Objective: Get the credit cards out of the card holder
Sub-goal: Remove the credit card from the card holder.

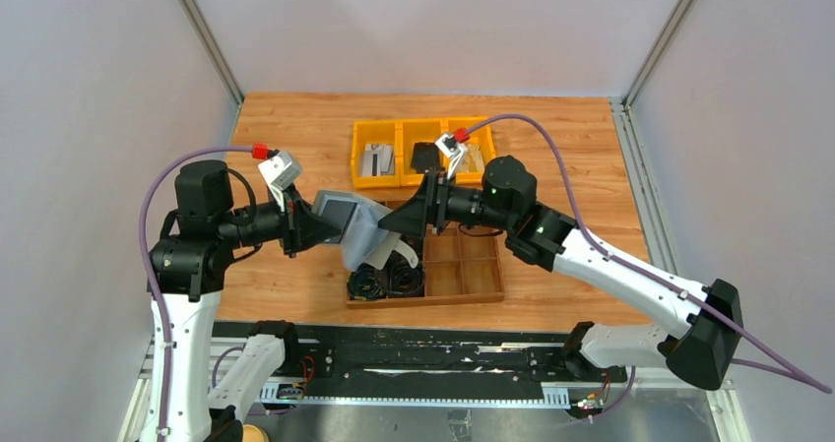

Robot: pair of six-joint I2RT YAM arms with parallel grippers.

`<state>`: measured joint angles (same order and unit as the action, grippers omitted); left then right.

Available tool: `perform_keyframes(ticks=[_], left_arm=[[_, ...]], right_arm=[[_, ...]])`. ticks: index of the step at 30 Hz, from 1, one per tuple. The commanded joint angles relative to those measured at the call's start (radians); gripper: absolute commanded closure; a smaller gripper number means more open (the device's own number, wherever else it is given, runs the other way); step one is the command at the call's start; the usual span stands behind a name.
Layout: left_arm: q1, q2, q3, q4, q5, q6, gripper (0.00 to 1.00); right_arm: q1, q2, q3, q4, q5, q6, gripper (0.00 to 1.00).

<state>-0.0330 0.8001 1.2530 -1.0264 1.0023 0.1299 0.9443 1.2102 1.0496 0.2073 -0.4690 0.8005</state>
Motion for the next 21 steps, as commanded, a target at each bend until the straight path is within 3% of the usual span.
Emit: perform_keyframes(ticks=[1,13,21], left_arm=[[0.003,-0.029,0.001,0.037,-0.086,0.018,1.0],[0.003,-0.046,-0.013,0.038,-0.052,0.021,1.0],[0.003,-0.033,-0.014,0.038,0.077,-0.043,0.99]], right_arm=[[-0.078,-0.058,0.01,-0.065,-0.018,-0.024,0.21],[-0.047,0.051,0.157,-0.068,-0.096,-0.123,0.18],[-0.003,0.112,0.17,-0.008,-0.225,-0.173,0.19]])
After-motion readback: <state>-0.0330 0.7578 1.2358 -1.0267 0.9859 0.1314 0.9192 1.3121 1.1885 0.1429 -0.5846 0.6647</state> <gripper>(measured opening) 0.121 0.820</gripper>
